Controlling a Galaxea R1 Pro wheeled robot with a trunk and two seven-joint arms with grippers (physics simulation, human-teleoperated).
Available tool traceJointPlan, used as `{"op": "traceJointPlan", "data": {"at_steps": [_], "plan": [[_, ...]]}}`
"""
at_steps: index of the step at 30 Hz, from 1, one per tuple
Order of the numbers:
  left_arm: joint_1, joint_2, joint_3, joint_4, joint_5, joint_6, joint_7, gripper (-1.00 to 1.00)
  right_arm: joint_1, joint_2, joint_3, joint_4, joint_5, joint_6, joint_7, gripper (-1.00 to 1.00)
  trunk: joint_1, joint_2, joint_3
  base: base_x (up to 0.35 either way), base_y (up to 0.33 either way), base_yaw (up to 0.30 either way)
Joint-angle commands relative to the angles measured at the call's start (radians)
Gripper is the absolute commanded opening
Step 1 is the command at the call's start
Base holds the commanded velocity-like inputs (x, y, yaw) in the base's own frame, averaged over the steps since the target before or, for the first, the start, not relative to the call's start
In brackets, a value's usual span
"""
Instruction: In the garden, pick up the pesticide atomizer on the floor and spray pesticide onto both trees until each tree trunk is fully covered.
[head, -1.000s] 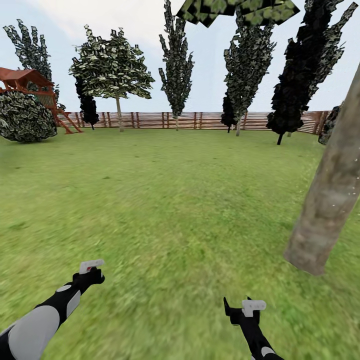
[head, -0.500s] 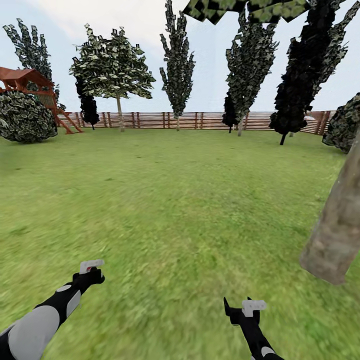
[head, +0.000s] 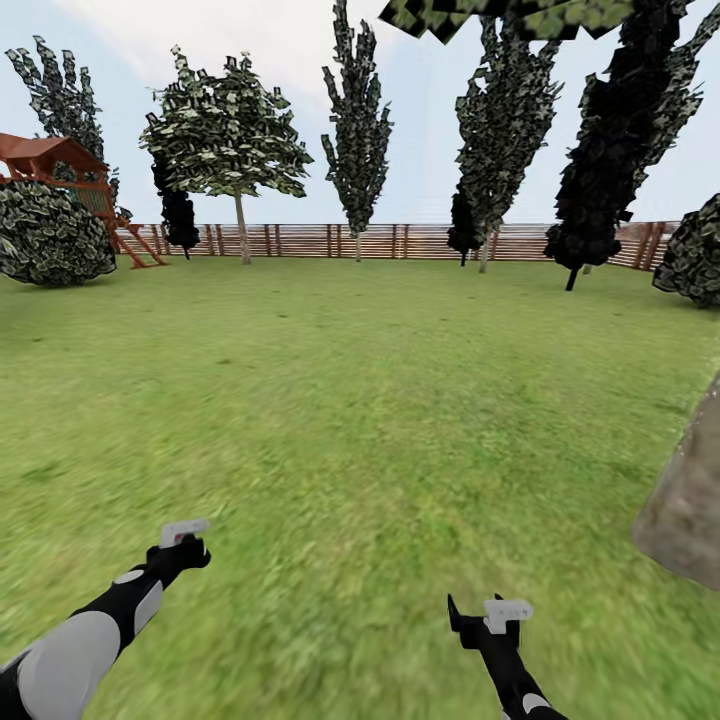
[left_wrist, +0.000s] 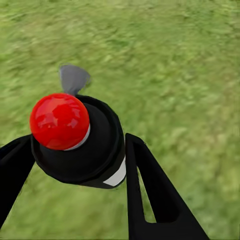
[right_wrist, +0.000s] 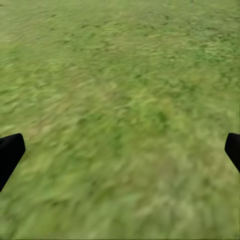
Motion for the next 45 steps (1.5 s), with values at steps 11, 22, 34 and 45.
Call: {"op": "traceJointPlan", "data": {"at_steps": [11,22,34,45], "plan": [[0.000,0.002,0.000,0.000,0.000,0.000,0.000,-1.00,0.000,0.000,0.000,0.000,0.000,0.000,0.000,1.00,0.000,0.000,0.000,0.207,0.256,0.000],[0.000,0.002,0.000,0.000,0.000,0.000,0.000,-1.00,0.000,0.000,0.000,0.000,0.000,0.000,0.000,1.00,0.000,0.000,0.000,0.206,0.256,0.000],[0.000,-0.001,0.000,0.001,0.001,0.001,0.000,-1.00,0.000,0.000,0.002,-0.014,0.005,-0.002,0.008,1.00,0.000,0.000,0.000,0.207,0.256,0.000],[0.001,-0.004,0.000,0.002,0.000,0.002,0.002,-1.00,0.000,-0.001,0.000,-0.014,0.001,-0.002,0.008,1.00,0.000,0.000,0.000,0.249,0.243,0.000]]}}
